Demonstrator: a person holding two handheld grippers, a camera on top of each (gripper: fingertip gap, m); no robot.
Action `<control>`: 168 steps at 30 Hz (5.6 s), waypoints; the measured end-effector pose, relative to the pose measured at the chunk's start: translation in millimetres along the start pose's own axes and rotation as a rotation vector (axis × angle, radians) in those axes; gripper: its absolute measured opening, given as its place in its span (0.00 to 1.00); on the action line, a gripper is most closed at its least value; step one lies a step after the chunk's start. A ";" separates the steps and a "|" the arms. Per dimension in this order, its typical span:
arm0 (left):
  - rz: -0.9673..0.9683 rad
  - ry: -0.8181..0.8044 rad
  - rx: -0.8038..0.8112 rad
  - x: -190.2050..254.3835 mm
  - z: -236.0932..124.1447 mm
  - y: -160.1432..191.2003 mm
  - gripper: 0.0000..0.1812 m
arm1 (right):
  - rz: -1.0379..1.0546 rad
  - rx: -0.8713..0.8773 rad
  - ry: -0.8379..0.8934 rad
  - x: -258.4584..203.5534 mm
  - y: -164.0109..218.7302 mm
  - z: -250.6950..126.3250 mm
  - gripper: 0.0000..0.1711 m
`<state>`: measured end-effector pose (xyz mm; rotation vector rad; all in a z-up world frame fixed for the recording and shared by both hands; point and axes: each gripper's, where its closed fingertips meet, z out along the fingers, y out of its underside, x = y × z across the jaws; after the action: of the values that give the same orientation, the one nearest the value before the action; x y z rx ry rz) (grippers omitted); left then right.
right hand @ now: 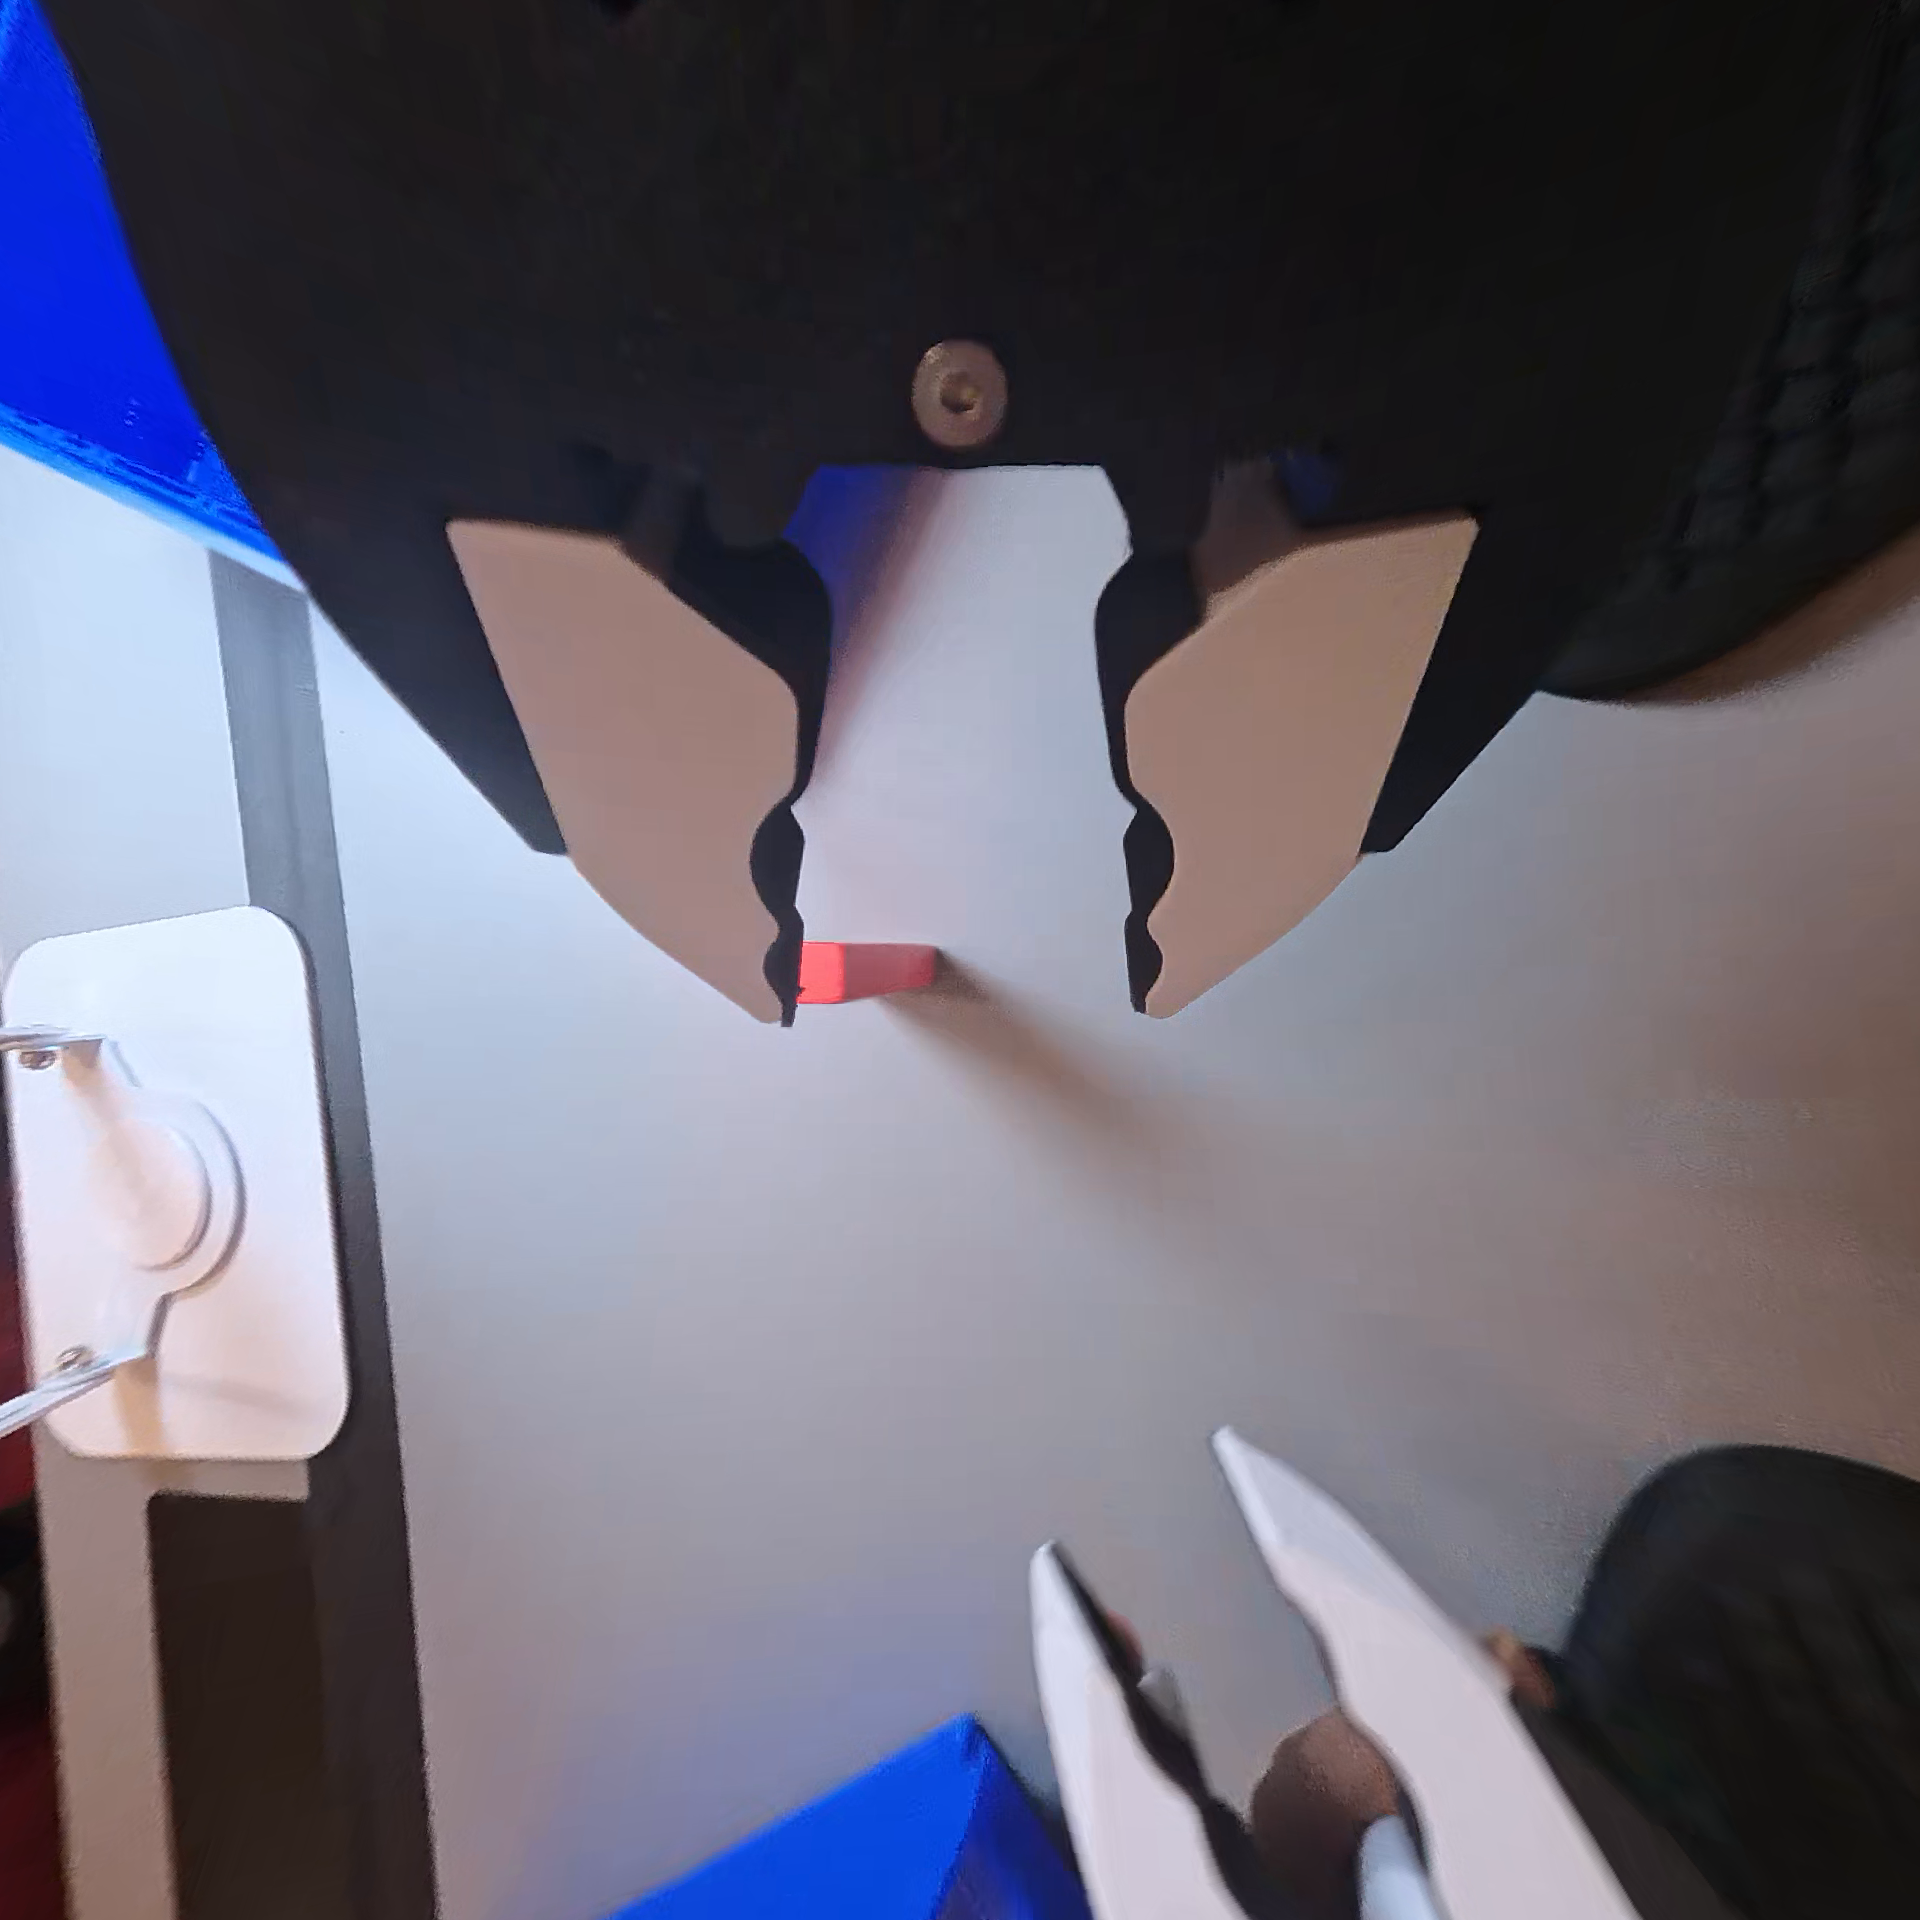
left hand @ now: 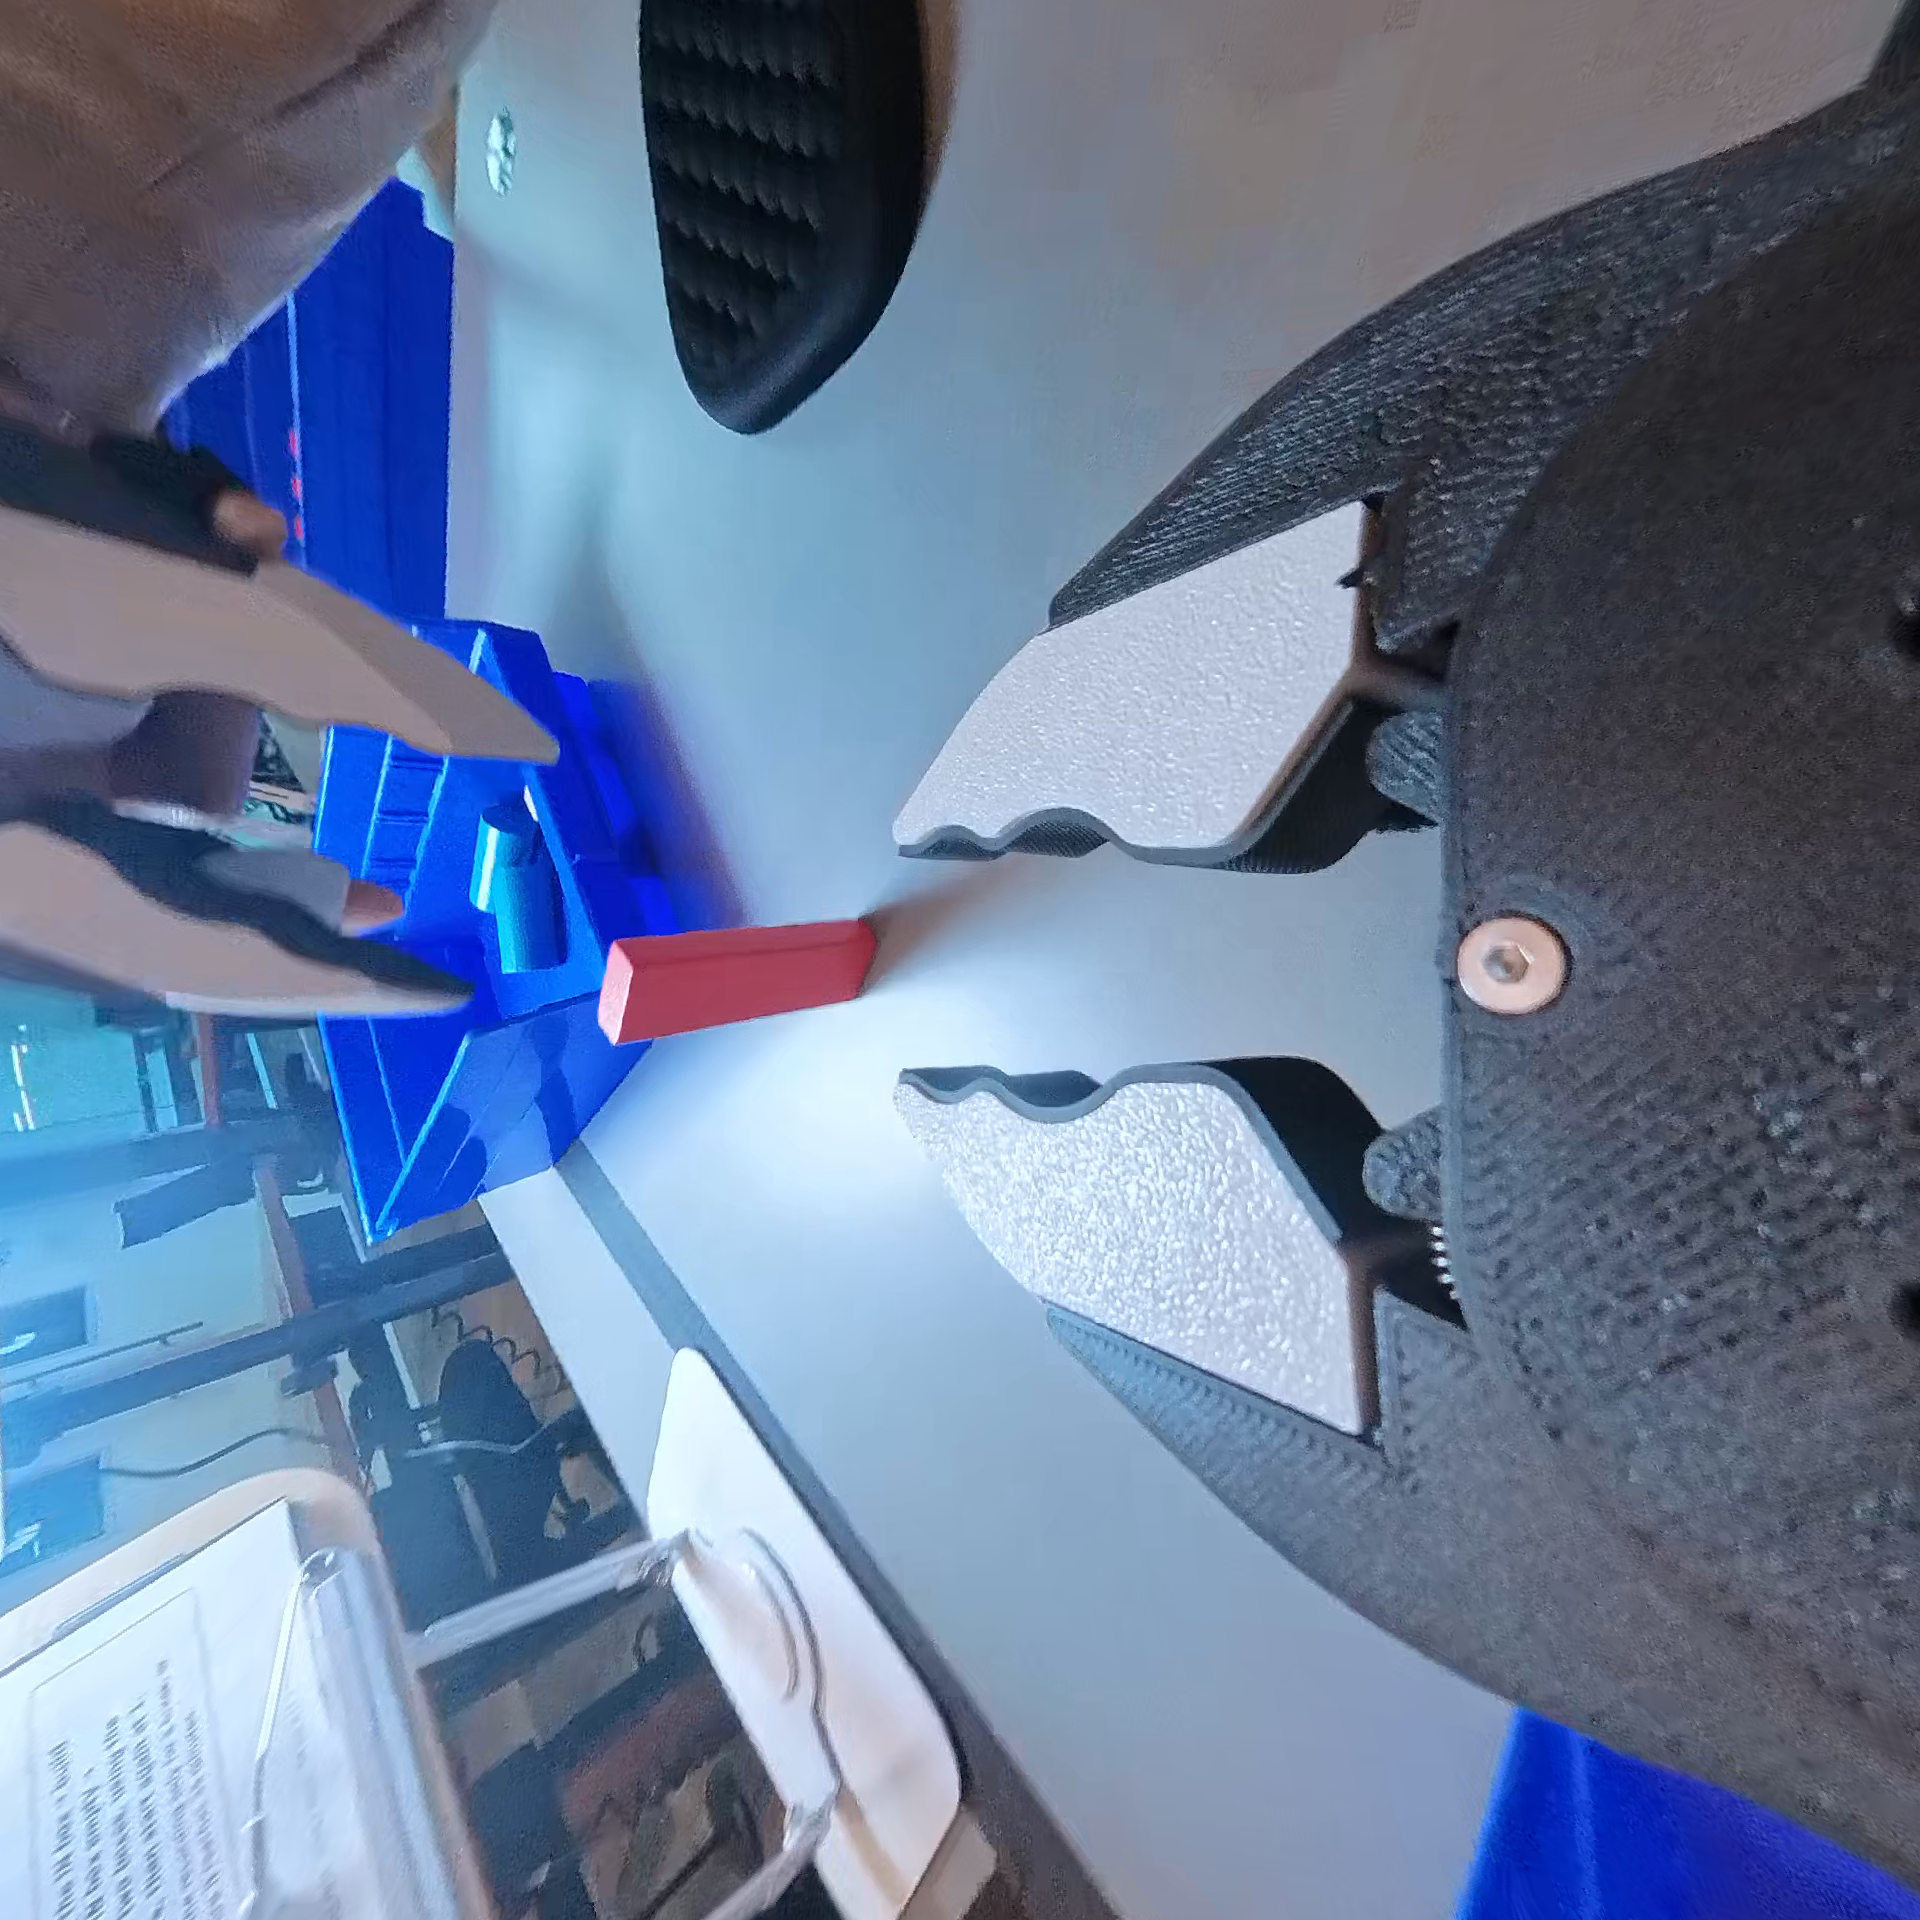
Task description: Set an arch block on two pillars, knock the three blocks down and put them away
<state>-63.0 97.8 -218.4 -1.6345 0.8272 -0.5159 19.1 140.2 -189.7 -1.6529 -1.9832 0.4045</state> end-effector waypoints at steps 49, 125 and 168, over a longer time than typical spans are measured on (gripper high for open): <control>0.011 -0.262 -0.958 -225.5 -119.0 99.7 0.31 | 0.227 0.323 -0.015 -89.6 63.3 37.1 0.26; 0.070 0.195 -1.360 -157.5 -183.3 135.7 0.01 | 0.233 0.225 -0.055 -95.8 83.3 56.9 0.26; 0.344 0.367 -0.251 37.4 -31.2 15.9 0.18 | -0.113 0.407 0.100 -83.0 -57.4 16.5 0.32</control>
<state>-64.9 48.0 -230.5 -1.5956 1.4658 -0.4873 -27.3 49.0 -188.9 -1.2766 -1.7682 0.6236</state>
